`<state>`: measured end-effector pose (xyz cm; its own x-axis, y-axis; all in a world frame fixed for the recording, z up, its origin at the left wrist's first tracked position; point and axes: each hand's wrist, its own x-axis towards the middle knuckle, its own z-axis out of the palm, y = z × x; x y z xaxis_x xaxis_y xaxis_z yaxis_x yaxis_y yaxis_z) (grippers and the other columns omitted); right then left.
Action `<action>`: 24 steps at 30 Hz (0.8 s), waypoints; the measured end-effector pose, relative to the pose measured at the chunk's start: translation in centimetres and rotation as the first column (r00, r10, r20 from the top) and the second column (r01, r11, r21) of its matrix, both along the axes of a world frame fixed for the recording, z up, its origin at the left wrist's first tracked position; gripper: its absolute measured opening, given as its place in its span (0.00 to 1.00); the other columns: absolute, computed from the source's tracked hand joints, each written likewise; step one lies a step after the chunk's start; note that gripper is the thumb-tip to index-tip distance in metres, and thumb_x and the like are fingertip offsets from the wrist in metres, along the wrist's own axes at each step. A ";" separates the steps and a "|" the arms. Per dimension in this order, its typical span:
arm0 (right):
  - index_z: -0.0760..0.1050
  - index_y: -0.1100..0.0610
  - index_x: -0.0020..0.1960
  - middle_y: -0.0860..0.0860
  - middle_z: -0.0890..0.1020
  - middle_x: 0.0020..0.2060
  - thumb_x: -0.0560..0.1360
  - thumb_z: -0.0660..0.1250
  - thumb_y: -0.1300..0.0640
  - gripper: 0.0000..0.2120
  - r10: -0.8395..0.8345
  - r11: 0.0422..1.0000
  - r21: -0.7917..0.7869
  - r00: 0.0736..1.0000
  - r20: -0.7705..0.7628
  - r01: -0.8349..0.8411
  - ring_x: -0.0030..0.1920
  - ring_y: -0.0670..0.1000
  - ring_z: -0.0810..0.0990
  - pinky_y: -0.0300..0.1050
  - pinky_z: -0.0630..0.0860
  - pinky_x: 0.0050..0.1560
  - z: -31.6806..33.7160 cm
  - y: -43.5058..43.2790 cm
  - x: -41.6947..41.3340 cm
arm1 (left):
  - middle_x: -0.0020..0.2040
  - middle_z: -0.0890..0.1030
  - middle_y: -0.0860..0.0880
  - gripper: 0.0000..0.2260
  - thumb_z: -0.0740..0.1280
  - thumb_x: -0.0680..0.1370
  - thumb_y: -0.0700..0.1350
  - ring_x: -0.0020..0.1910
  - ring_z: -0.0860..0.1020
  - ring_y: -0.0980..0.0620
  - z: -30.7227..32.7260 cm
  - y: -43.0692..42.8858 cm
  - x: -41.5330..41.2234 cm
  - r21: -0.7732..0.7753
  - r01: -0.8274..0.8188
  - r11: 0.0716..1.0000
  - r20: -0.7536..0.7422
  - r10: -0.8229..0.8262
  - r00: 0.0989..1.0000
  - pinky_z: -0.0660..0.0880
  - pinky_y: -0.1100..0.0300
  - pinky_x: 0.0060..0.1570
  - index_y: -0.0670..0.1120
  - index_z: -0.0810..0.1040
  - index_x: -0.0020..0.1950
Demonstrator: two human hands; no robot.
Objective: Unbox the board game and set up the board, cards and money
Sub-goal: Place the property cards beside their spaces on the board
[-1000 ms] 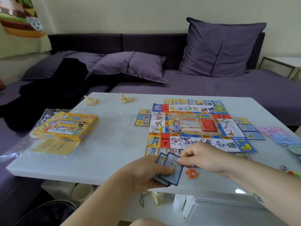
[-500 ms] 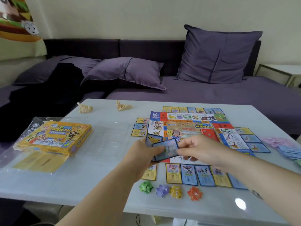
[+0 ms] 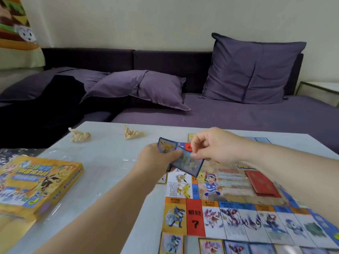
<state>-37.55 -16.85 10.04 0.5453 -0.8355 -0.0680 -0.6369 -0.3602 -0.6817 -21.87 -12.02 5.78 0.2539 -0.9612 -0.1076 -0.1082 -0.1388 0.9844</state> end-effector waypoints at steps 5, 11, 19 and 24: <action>0.79 0.51 0.32 0.47 0.80 0.30 0.72 0.69 0.67 0.15 -0.102 0.994 -0.026 0.989 0.108 0.105 0.35 0.49 0.73 0.44 0.71 0.40 -2.2 -6.7 2.2 | 0.37 0.80 0.47 0.06 0.69 0.76 0.40 0.33 0.78 0.55 0.0 -6.1 1.9 -0.046 -0.100 0.994 0.026 0.102 0.994 0.79 0.63 0.35 0.44 0.75 0.39; 0.83 0.52 0.41 0.51 0.81 0.35 0.73 0.66 0.67 0.12 -0.300 0.950 -0.020 0.928 0.221 0.312 0.32 0.49 0.70 0.42 0.68 0.35 -5.3 -12.8 3.3 | 0.41 0.80 0.46 0.03 0.67 0.77 0.40 0.39 0.78 0.49 -0.4 -12.3 4.9 -0.126 -0.063 0.990 0.354 0.105 0.929 0.78 0.55 0.43 0.42 0.79 0.45; 0.83 0.55 0.50 0.50 0.83 0.49 0.72 0.68 0.64 0.10 -0.439 0.878 -0.110 0.875 0.204 0.466 0.47 0.51 0.80 0.37 0.73 0.40 -9.1 -18.0 5.9 | 0.62 0.77 0.50 0.19 0.55 0.78 0.35 0.60 0.74 0.49 -3.5 -15.5 4.4 0.136 0.202 0.970 0.843 -0.220 0.490 0.70 0.61 0.56 0.50 0.77 0.63; 0.82 0.57 0.52 0.53 0.83 0.50 0.70 0.69 0.61 0.11 -0.506 0.854 -0.135 0.863 0.015 0.503 0.51 0.55 0.80 0.47 0.76 0.55 -10.3 -20.3 6.9 | 0.64 0.77 0.49 0.18 0.55 0.79 0.35 0.63 0.73 0.50 -3.8 -16.0 4.9 0.170 0.239 0.956 0.845 -0.266 0.464 0.68 0.58 0.63 0.47 0.75 0.64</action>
